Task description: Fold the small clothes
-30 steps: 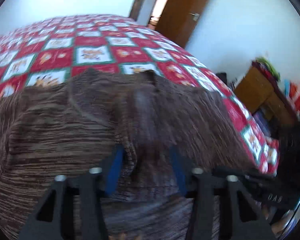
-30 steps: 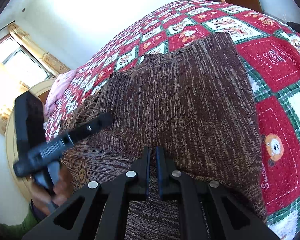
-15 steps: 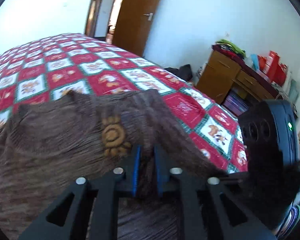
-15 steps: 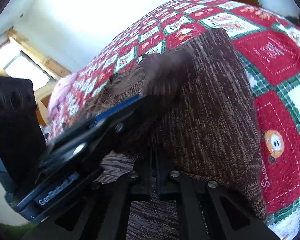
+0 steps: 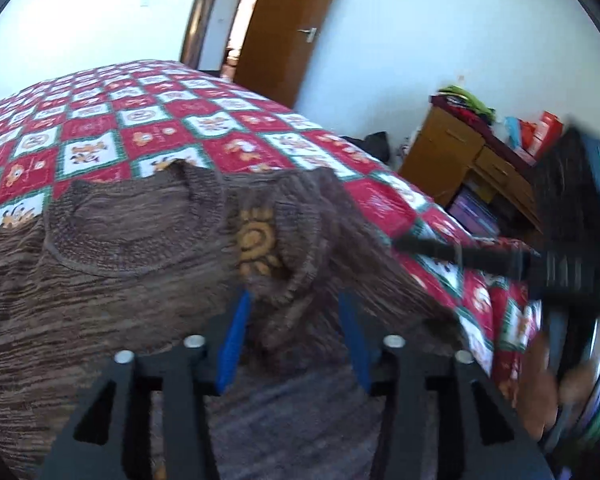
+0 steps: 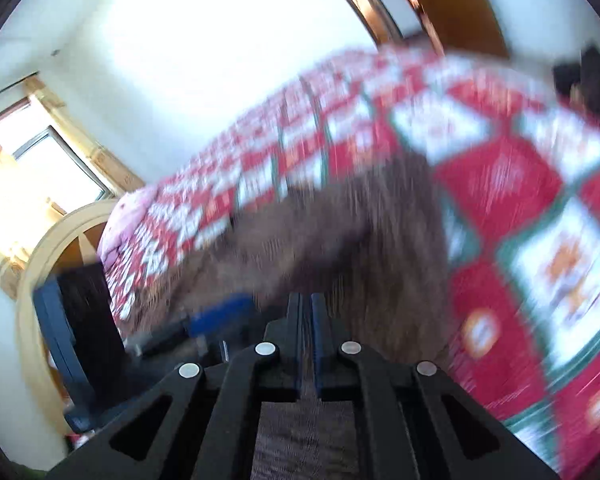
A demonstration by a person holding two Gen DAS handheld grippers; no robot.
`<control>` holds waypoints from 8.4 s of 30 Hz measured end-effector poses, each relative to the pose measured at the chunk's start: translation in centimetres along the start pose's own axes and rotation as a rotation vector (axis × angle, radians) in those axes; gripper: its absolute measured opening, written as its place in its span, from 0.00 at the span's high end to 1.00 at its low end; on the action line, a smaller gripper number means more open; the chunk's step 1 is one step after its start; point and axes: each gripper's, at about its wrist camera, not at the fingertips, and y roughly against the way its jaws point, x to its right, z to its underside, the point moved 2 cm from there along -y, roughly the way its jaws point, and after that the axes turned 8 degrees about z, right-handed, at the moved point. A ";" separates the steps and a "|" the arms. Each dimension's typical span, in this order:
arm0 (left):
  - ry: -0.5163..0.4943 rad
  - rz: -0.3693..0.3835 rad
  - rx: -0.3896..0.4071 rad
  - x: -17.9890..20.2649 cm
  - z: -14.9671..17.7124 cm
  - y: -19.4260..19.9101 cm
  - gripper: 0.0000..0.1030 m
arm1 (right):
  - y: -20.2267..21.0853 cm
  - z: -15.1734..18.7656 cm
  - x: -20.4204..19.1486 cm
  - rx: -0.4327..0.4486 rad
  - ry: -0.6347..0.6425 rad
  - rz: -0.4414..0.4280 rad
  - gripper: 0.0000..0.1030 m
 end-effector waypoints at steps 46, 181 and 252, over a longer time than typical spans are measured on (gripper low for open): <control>0.421 -0.284 0.326 -8.2 2.6 9.1 0.93 | -13.6 -3.4 -13.5 -0.179 0.218 -0.233 0.80; 0.159 -0.317 0.231 -8.8 0.7 10.1 0.92 | -6.6 4.7 -5.9 -0.163 0.012 0.019 0.55; 0.260 -0.535 0.117 -11.7 10.8 22.1 0.20 | 2.3 8.0 -10.6 -0.178 0.303 -0.045 0.70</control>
